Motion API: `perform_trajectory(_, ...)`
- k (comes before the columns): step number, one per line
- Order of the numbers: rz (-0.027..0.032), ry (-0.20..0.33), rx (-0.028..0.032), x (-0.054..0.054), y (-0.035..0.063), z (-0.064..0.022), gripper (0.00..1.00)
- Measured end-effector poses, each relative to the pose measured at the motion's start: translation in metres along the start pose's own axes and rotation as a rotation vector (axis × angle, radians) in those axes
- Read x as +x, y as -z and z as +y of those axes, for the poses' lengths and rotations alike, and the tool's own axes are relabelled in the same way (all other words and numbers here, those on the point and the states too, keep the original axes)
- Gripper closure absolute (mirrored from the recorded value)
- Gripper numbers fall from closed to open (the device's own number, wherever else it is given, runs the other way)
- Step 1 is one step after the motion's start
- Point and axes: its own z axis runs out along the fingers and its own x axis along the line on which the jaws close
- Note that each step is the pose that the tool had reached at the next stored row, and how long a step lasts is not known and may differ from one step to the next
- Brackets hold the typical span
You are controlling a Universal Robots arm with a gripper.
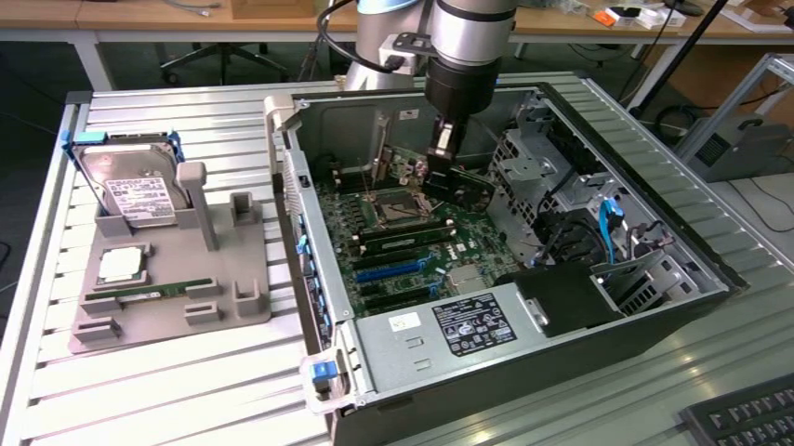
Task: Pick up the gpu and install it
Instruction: 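Insert the gpu into the slot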
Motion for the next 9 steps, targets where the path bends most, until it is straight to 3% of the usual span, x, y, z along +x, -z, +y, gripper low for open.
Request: perform_trajectory(9, -0.0044, 0.053, -0.0018, 0.0001, 0.0000, -0.0001, 0.73)
